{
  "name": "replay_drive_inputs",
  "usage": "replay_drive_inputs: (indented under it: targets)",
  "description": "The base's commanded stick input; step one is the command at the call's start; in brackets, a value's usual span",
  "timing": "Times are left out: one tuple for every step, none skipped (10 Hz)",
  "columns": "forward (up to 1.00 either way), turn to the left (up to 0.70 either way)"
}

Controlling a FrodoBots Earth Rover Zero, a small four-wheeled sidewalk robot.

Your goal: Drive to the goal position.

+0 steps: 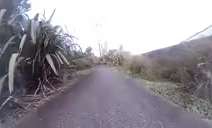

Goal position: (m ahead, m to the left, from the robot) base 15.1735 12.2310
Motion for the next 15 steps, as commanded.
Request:
replay_drive_inputs:
  targets:
    - [0.7, 0.0]
    - [0.7, 0.0]
    - [0.7, 0.0]
    - [0.7, 0.0]
    - [0.7, 0.0]
    - [0.7, 0.0]
    - [0.7, 0.0]
    - [0.7, 0.0]
    - [0.7, 0.0]
    - [0.7, 0.0]
    - [0.7, 0.0]
    - [0.7, 0.0]
    - [0.7, 0.0]
    - [0.7, 0.0]
    - [0.7, 0.0]
